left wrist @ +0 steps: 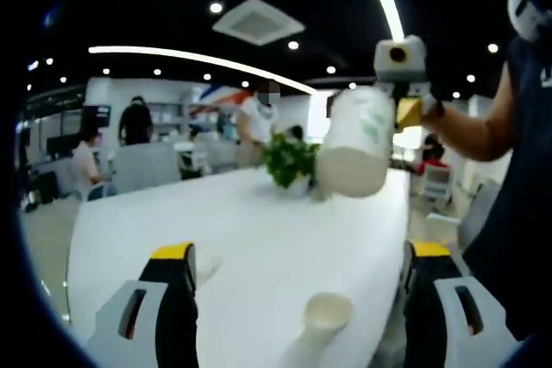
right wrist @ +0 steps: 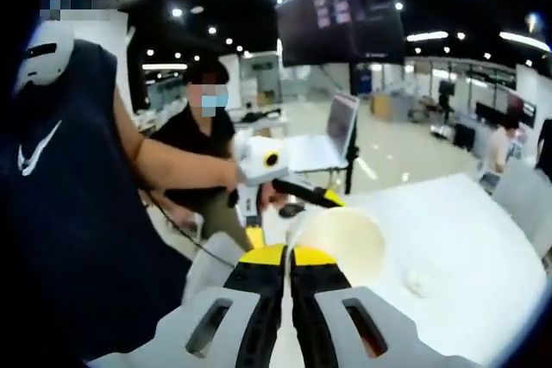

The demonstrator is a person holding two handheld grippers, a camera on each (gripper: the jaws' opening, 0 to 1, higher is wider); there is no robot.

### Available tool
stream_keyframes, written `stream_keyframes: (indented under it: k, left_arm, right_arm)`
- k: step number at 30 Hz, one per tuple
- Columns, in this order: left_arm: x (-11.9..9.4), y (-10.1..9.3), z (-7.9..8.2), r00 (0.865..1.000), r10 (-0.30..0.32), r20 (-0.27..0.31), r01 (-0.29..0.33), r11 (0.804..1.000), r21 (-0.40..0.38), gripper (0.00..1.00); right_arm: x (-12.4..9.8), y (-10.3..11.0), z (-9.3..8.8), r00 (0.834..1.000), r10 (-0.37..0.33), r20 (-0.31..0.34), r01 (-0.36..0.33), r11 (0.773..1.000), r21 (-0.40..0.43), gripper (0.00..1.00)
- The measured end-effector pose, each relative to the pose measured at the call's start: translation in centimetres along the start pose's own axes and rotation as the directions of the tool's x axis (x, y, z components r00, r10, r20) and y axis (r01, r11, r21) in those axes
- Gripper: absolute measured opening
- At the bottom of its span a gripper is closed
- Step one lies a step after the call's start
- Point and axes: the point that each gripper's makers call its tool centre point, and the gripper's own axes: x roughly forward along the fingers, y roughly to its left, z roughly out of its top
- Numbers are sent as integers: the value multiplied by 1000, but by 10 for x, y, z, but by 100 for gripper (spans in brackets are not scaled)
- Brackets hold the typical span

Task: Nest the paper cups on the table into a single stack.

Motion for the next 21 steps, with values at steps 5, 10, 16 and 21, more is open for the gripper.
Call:
stream_keyframes:
  k: [5,10,16,21]
  left_arm:
    - [-10,6,-9,999,41,-9,-41,999,-12,98]
    - [-16,13,-17,997,72,-26,-72,997,-10,98]
    - [-22,19,-25,995,96,-39,-97,995,-15,98]
    - [-29,26,-37,990,123,-70,-124,992,0,98]
  right_arm:
    - [5,8,-6,991,34,-127,-41,998,-50,0]
    - [10,10,-15,962,21,-273,-50,994,-100,0]
    - [8,8,-24,892,-24,-452,-59,984,-169,0]
    - [10,8,-24,847,-36,-530,-59,985,-162,0]
